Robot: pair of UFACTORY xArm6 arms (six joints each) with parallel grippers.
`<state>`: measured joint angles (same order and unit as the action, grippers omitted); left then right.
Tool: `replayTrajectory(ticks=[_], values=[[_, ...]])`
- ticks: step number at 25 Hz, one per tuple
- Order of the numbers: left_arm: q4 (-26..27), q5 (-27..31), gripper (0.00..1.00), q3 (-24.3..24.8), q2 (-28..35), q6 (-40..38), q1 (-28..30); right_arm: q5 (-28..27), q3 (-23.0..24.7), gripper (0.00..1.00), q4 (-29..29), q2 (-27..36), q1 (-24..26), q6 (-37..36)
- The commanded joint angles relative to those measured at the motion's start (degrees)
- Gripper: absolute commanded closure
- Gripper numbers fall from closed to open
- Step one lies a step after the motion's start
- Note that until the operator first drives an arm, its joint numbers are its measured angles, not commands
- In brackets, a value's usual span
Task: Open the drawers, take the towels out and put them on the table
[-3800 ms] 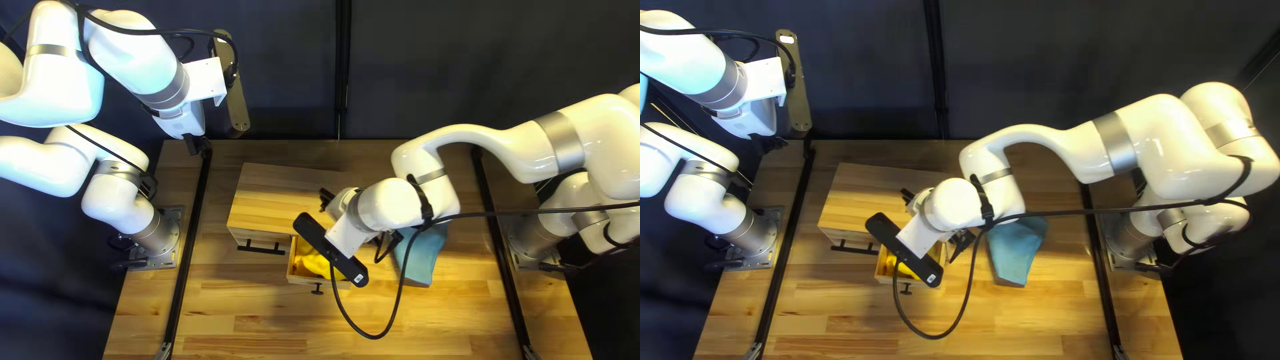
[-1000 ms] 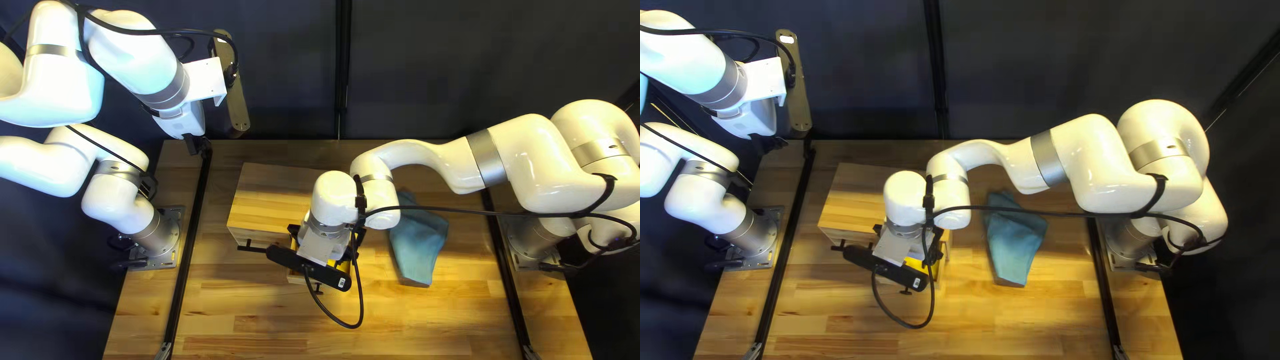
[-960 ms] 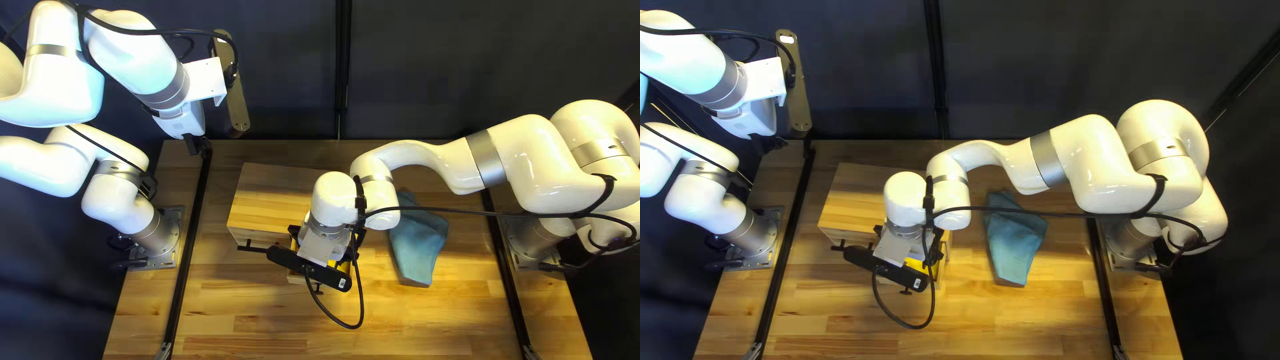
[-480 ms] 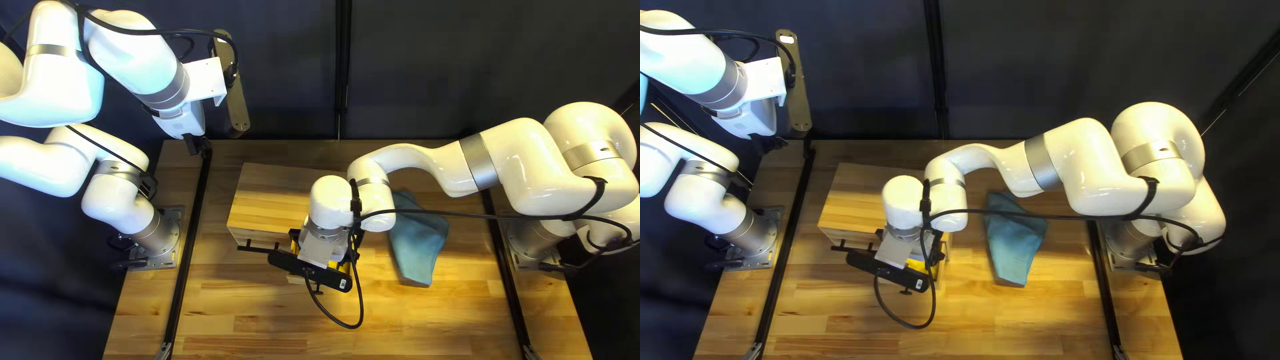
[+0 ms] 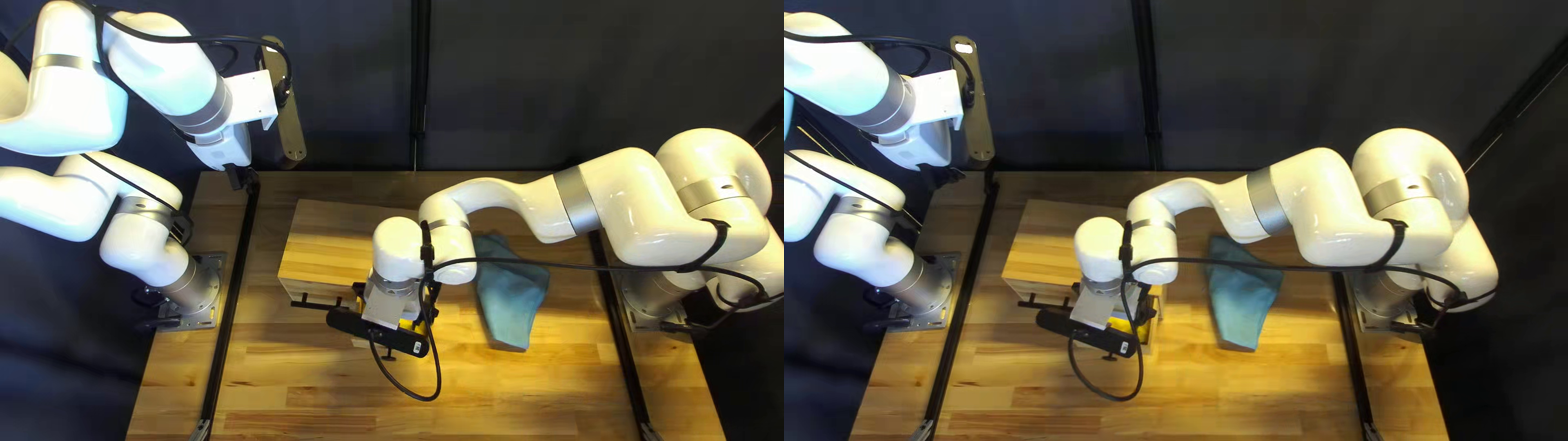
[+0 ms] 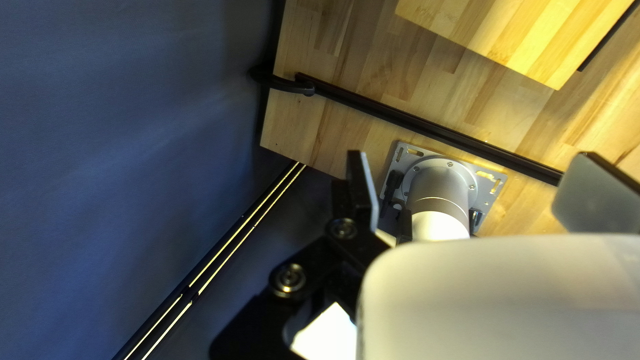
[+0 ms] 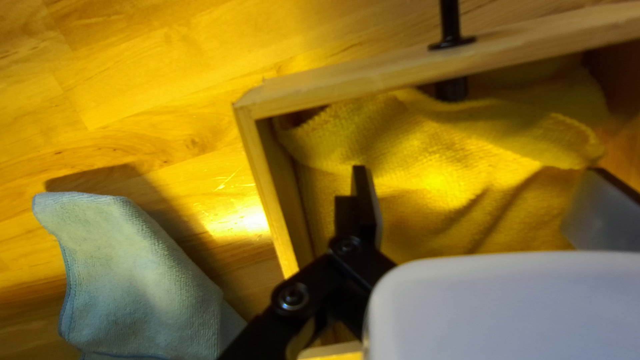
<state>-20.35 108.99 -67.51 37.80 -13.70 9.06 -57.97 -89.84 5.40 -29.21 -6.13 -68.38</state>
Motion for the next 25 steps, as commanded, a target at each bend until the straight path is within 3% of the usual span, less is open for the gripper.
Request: replayTrajectory(ticks=[1, 15, 16, 18, 19, 20, 21, 25], values=[[0.0, 0.0, 0.0, 0.0, 0.0, 0.0, 0.0, -0.6, -1.07, 0.0, -0.78, -0.96, -0.5, 0.13], [0.0, 0.0, 0.0, 0.0, 0.0, 0.0, 0.0, -1.25, -0.96, 0.0, -3.68, -1.41, -1.84, 0.85], [0.0, 0.0, 0.0, 0.0, 0.0, 0.0, 0.0, -1.41, -1.12, 0.04, -3.85, -1.55, -1.88, 0.87], [0.0, 0.0, 0.0, 0.0, 0.0, 0.0, 0.0, -1.76, -1.48, 0.16, -4.21, -1.9, -1.95, 0.98], [0.0, 0.0, 0.0, 0.0, 0.0, 0.0, 0.0, -1.83, -1.53, 0.59, -4.3, -2.0, -1.98, 1.01], [0.0, 0.0, 0.0, 0.0, 0.0, 0.0, 0.0, -1.84, -1.52, 0.9, -4.39, -2.13, -1.99, 0.94], [0.0, 0.0, 0.0, 0.0, 0.0, 0.0, 0.0, -1.84, -1.49, 1.0, -4.45, -2.19, -1.99, 0.89], [0.0, 0.0, 0.0, 0.0, 0.0, 0.0, 0.0, -1.78, -1.57, 1.0, -4.69, -2.43, -2.05, 0.65]])
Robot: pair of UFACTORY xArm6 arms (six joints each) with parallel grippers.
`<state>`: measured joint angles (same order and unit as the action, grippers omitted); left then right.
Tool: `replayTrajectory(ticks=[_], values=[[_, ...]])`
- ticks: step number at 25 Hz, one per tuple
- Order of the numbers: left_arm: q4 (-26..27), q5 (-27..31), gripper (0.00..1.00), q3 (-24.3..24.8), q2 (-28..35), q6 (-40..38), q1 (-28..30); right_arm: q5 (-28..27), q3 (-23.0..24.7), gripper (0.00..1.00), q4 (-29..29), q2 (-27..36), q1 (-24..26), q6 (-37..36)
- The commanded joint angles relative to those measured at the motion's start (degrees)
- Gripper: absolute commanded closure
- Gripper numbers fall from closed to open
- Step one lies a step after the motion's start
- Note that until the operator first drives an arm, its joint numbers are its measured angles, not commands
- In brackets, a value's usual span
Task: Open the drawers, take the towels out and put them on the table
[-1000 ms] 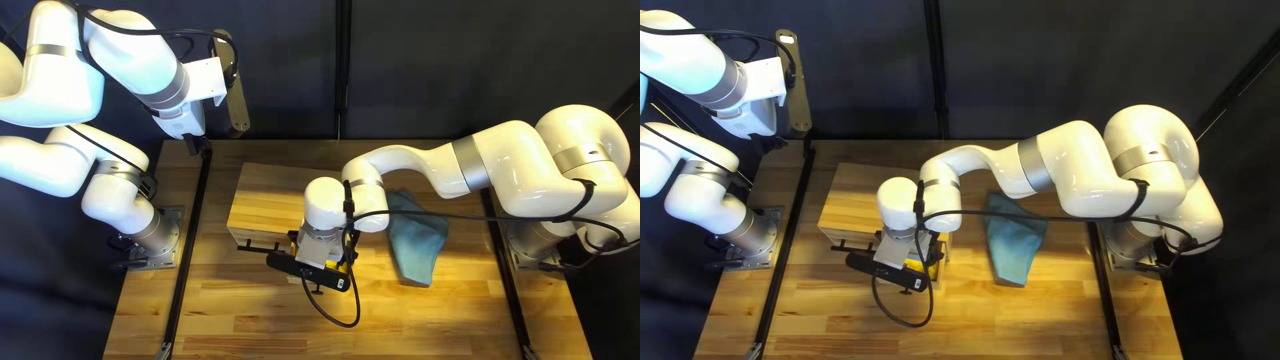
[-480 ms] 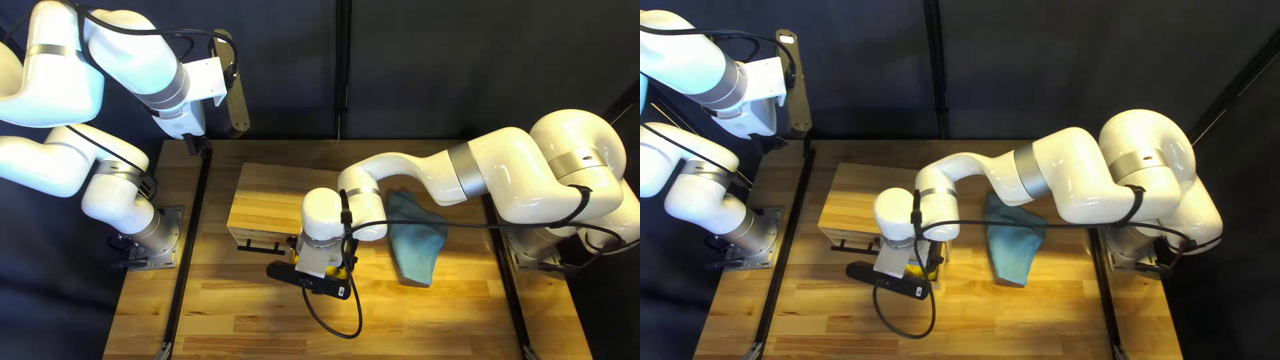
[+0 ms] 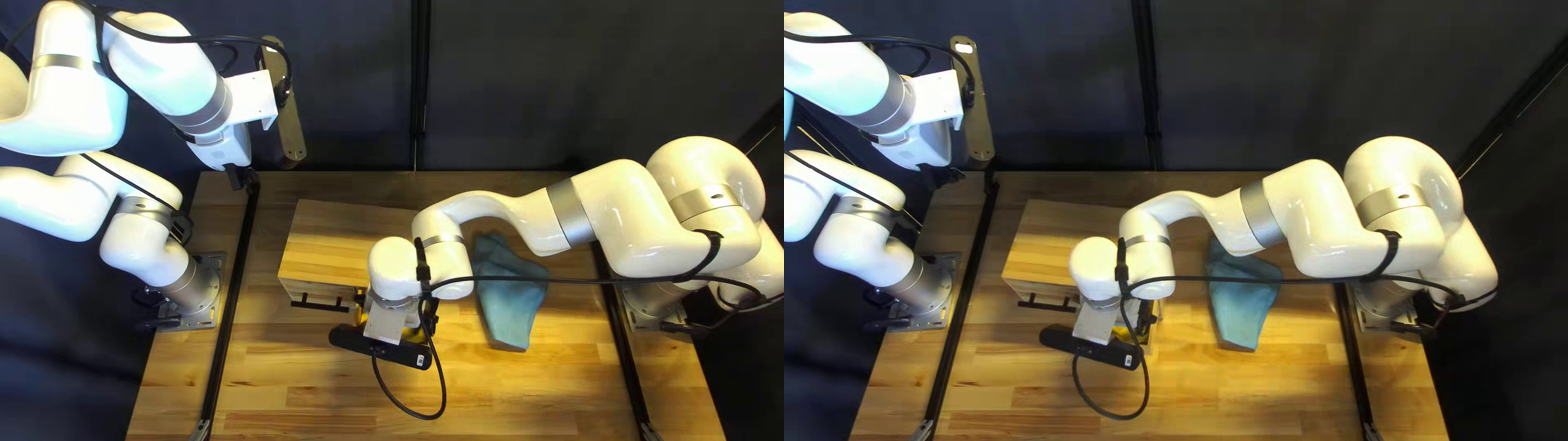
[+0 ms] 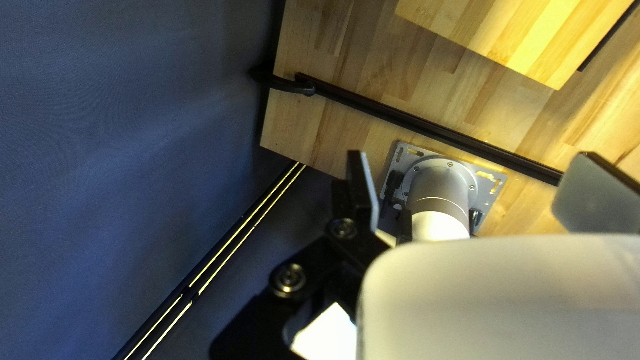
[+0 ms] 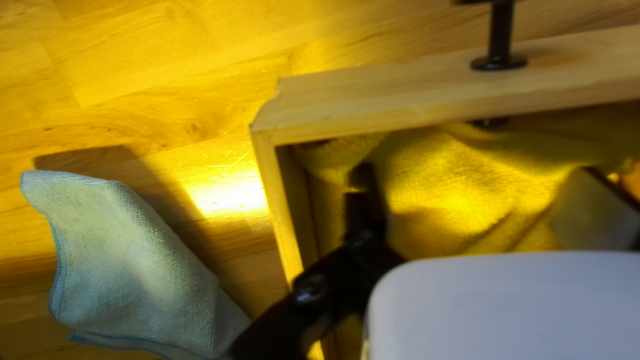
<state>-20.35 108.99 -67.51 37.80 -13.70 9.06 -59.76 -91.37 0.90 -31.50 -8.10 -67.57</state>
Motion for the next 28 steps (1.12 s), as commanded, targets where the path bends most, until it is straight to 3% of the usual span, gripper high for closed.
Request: replayTrajectory(ticks=[1, 14, 28], values=[[0.0, 0.0, 0.0, 0.0, 0.0, 0.0, 0.0, 0.06, 0.04, 1.0, -0.3, -0.08, -0.11, -0.17], [0.0, 0.0, 0.0, 0.0, 0.0, 0.0, 0.0, -0.85, -1.39, 1.0, -3.3, 2.07, -1.11, 3.25], [0.0, 0.0, 0.0, 0.0, 0.0, 0.0, 0.0, -1.05, 1.63, 1.0, -7.94, 8.79, -3.3, 10.34]])
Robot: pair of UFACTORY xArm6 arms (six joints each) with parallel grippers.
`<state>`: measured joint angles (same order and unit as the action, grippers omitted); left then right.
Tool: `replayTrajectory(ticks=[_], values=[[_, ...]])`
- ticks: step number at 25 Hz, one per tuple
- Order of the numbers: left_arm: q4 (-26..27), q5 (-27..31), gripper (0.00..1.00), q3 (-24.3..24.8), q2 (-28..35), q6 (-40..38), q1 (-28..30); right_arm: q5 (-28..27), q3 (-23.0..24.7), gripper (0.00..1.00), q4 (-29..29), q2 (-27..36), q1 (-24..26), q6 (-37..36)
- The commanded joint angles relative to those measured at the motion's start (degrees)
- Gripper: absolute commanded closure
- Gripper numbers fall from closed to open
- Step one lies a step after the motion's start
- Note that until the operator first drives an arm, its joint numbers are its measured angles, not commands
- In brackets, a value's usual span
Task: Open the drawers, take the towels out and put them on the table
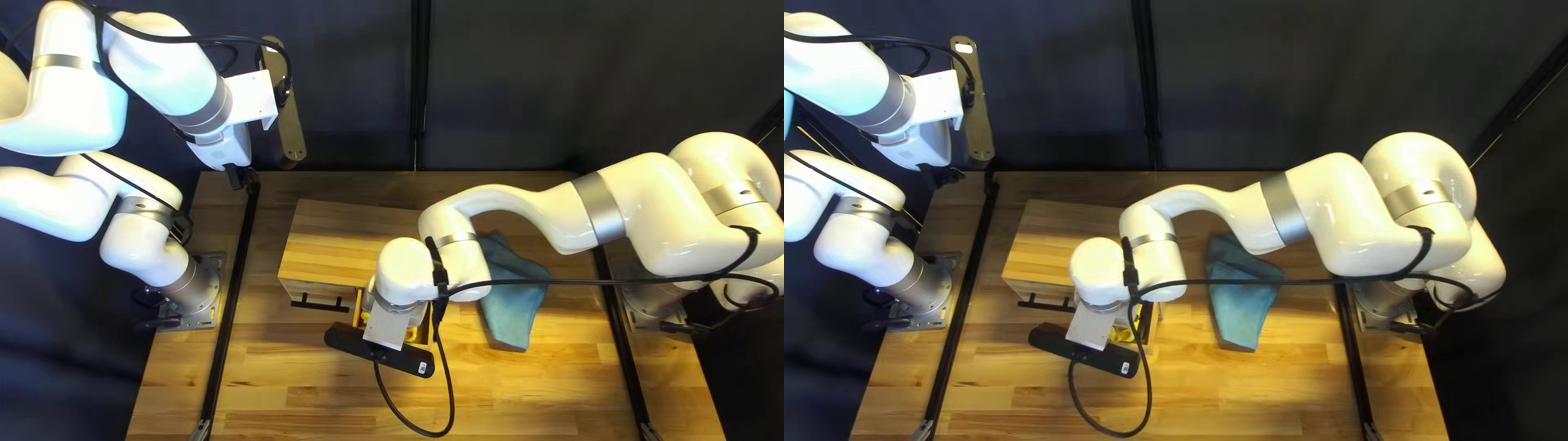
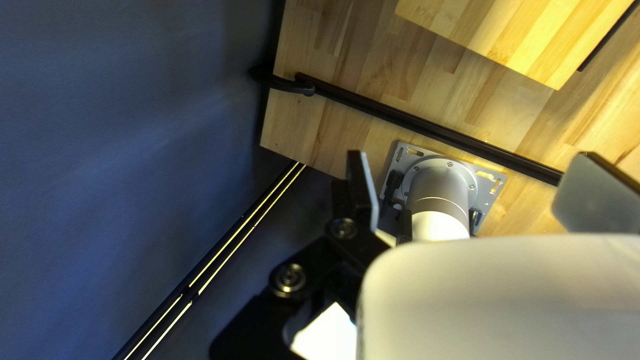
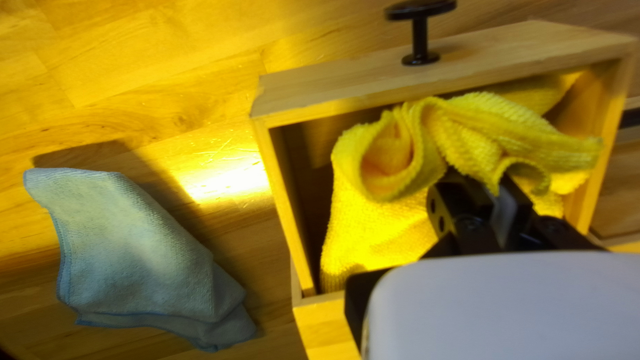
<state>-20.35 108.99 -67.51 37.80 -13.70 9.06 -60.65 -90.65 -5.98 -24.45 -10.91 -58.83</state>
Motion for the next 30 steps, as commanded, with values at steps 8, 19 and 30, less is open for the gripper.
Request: replayTrajectory(ticks=[8, 19, 30], values=[[0.0, 0.0, 0.0, 0.0, 0.0, 0.0, 0.0, -2.52, 2.51, 1.0, -4.02, 8.65, -2.19, 6.05], [0.0, 0.0, 0.0, 0.0, 0.0, 0.0, 0.0, -12.19, 2.32, 1.0, -7.2, 17.89, -6.42, 14.42], [0.0, 0.0, 0.0, 0.0, 0.0, 0.0, 0.0, -19.78, 7.85, 1.0, -10.29, 26.37, -13.72, 26.8]])
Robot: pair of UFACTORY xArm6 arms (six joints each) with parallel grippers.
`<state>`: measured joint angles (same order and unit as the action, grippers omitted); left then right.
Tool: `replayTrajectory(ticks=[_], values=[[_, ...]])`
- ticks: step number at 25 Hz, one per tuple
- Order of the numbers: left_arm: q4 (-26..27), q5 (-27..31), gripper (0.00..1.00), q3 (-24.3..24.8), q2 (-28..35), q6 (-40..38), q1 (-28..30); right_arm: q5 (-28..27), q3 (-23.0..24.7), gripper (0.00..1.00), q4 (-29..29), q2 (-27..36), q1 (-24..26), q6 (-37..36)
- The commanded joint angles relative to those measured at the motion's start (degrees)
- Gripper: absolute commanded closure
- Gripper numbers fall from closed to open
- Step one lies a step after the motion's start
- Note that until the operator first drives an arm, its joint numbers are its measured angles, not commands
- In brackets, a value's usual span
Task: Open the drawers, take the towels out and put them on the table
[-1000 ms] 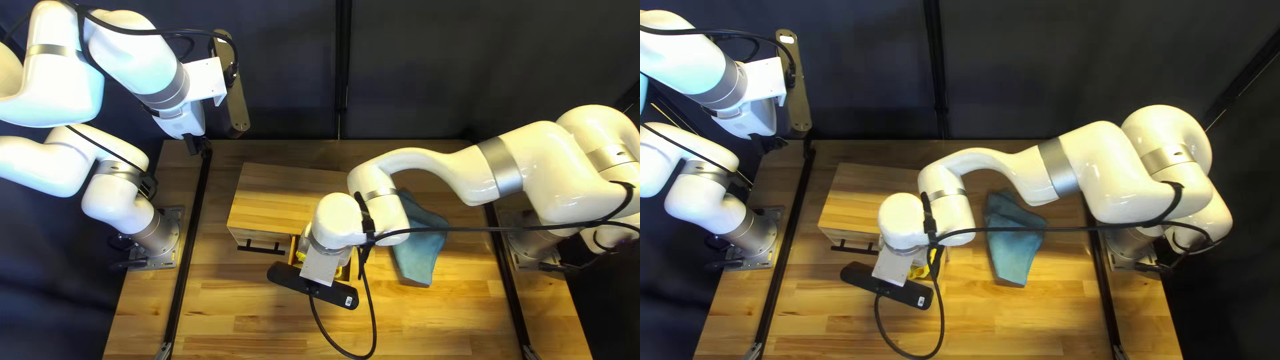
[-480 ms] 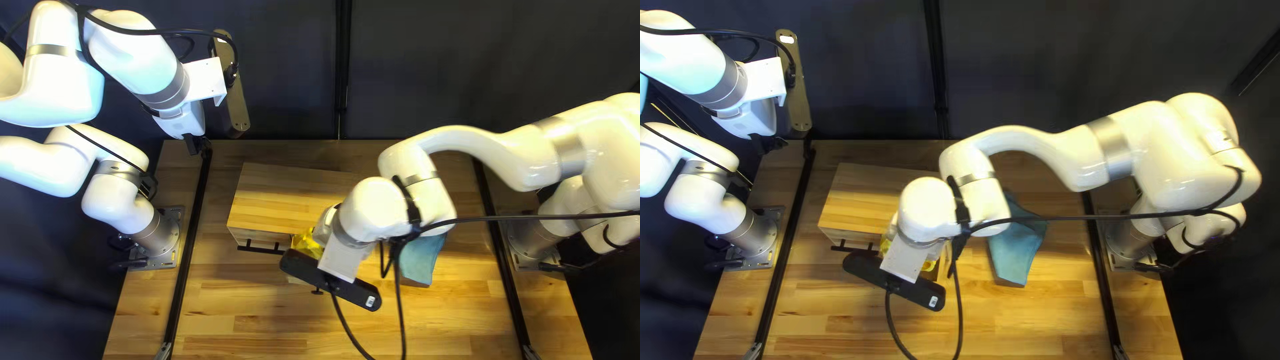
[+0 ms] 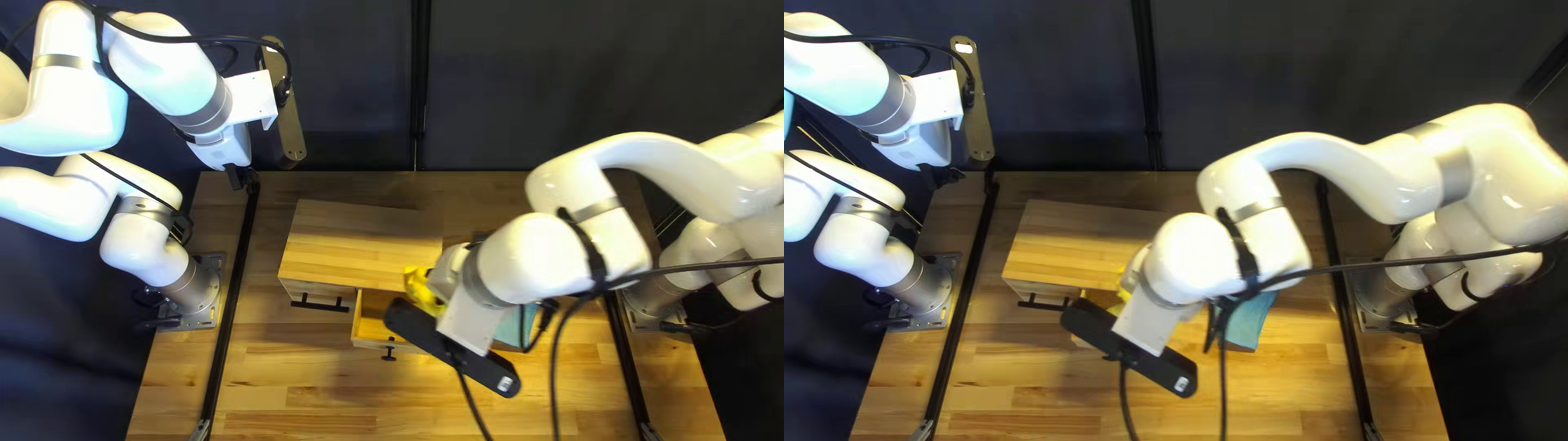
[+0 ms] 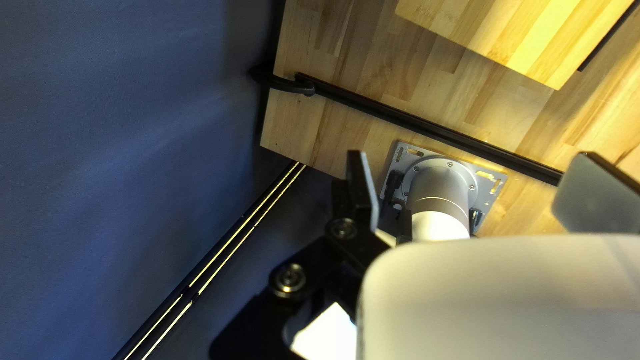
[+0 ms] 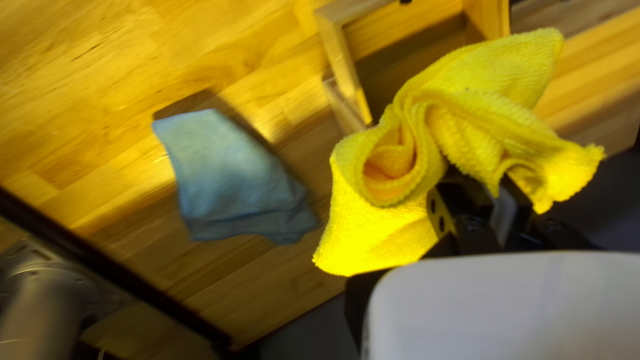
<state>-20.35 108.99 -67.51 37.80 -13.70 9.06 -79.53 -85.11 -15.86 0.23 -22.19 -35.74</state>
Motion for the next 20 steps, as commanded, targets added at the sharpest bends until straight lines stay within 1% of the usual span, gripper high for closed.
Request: replayTrajectory(ticks=[1, 5, 6, 10, 12, 15, 20], values=[[0.0, 0.0, 0.0, 0.0, 0.0, 0.0, 0.0, -0.81, 3.15, 1.0, -0.4, 2.11, -3.08, 4.61], [0.0, 0.0, 0.0, 0.0, 0.0, 0.0, 0.0, 0.67, 9.2, 1.0, 0.03, 5.07, -5.93, 9.4], [0.0, 0.0, 0.0, 0.0, 0.0, 0.0, 0.0, 0.99, 10.3, 1.0, 0.11, 5.66, -6.24, 10.1], [0.0, 0.0, 0.0, 0.0, 0.0, 0.0, 0.0, 3.48, 17.41, 1.0, 0.75, 9.29, -7.26, 13.92], [0.0, 0.0, 0.0, 0.0, 0.0, 0.0, 0.0, 5.01, 19.81, 1.0, 1.11, 9.88, -7.87, 15.58], [0.0, 0.0, 0.0, 0.0, 0.0, 0.0, 0.0, 7.69, 21.63, 1.0, 1.9, 8.83, -8.95, 17.23], [0.0, 0.0, 0.0, 0.0, 0.0, 0.0, 0.0, 11.61, 22.56, 1.0, 3.95, 5.47, -11.34, 17.55]])
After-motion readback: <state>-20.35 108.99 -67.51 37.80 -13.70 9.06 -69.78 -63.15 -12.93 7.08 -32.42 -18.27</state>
